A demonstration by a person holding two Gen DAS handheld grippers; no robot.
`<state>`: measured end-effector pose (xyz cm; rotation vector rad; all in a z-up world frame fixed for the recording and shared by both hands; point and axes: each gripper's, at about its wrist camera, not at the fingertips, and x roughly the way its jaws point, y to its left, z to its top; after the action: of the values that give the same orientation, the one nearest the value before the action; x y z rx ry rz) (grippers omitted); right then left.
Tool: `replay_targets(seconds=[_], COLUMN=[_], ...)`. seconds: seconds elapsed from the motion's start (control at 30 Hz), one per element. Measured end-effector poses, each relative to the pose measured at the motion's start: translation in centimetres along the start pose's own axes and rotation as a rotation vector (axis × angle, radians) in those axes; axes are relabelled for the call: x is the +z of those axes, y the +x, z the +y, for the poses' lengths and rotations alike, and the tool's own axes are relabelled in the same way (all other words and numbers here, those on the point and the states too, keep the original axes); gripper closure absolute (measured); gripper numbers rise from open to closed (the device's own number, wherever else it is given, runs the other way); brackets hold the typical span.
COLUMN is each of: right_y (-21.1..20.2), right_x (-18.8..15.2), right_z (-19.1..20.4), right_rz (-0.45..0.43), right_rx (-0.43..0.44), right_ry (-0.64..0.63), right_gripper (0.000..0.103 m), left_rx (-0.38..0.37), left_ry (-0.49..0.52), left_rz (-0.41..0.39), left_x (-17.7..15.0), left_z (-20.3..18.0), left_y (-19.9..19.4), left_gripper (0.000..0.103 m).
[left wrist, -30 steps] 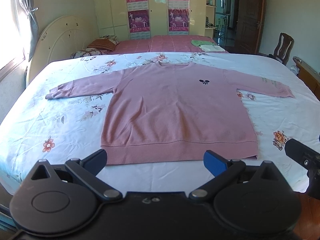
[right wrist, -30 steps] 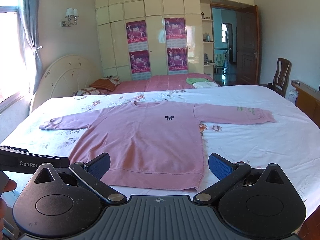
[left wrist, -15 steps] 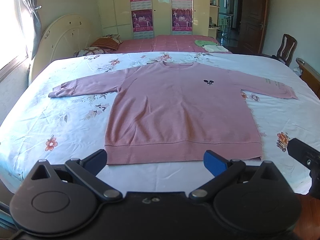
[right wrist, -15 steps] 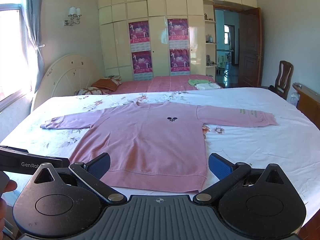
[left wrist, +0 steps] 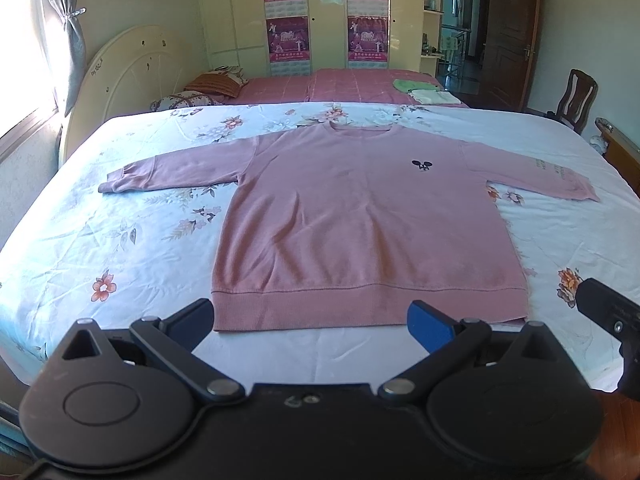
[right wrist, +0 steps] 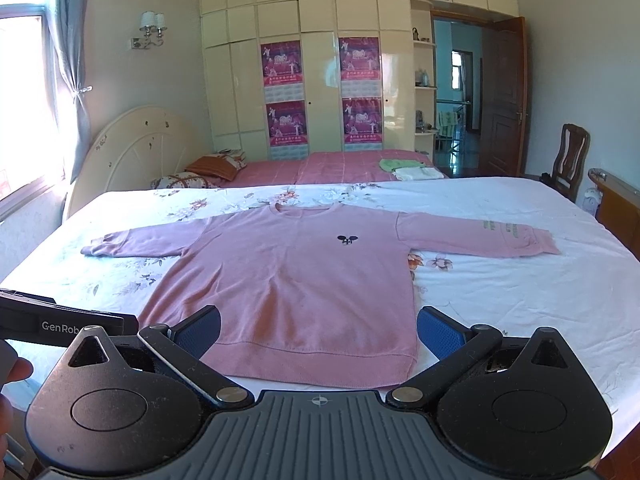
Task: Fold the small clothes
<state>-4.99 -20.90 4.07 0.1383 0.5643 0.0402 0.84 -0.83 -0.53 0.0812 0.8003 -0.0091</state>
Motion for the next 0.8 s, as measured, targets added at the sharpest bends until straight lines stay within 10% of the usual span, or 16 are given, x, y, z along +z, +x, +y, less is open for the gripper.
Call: replay_targets(seconds=[0.8], right_y=[3.6], right_x=[1.4], right_z=[-0.1], right_rz=[0.01], right_rx=[-0.031], right_ry=[0.014], right_gripper=[0.0], left_rx=[0.002], left_ry=[-0.009], left_rz=[0.038], left_x=[2.8], left_z=[1.5], left_y=[4.8], left_gripper=[0.0])
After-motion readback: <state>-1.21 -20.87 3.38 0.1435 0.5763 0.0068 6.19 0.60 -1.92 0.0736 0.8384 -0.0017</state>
